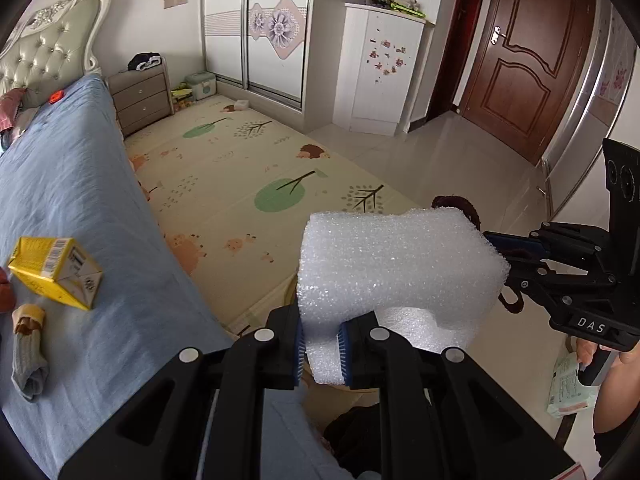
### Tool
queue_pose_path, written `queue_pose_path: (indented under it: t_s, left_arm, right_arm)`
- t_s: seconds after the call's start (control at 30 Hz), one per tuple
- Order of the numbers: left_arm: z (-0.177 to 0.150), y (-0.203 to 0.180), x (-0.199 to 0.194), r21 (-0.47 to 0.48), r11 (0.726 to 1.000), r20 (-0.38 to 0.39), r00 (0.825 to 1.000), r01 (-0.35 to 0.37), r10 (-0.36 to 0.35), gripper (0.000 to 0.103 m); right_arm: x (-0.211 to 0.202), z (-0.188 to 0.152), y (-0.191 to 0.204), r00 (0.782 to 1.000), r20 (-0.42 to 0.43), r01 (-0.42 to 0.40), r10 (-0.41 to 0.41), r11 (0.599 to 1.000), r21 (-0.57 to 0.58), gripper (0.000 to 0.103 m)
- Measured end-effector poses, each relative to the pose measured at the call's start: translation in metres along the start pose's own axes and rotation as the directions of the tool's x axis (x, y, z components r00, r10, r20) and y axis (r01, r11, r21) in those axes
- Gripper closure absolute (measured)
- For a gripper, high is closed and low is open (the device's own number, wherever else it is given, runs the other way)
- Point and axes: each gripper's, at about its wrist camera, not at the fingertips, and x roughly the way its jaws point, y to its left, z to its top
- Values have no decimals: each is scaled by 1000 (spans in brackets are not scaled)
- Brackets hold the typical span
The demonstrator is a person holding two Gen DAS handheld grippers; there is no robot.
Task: Collect trash
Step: 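Carry the white foam block and dark sock over the yellow bin, then open both grippers to drop foam block and sock into the bin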
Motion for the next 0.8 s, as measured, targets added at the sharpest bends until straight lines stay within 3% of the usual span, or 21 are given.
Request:
queue_pose_path:
  t_s: [0.2,0.4,0.73,0.8]
  left_arm:
    - [15,-24,51,31,999,-78,997,27,-25,89]
    - [22,-24,86,15,999,-141,989,36,-34,89]
    - [20,-9,111,-25,999,-195,980,25,-29,88]
    - [20,-6,113,-44,999,-198,980,15,-23,82]
  right_arm:
    - [10,-17,-42,999,-36,19,-17,998,58,81]
    - [24,-25,-64,998,-62,19,-13,995,95,81]
    - [56,-26,-75,995,-104,15,-3,993,115,81]
    - [61,-26,-76,994,-112,9,5,993,119,77]
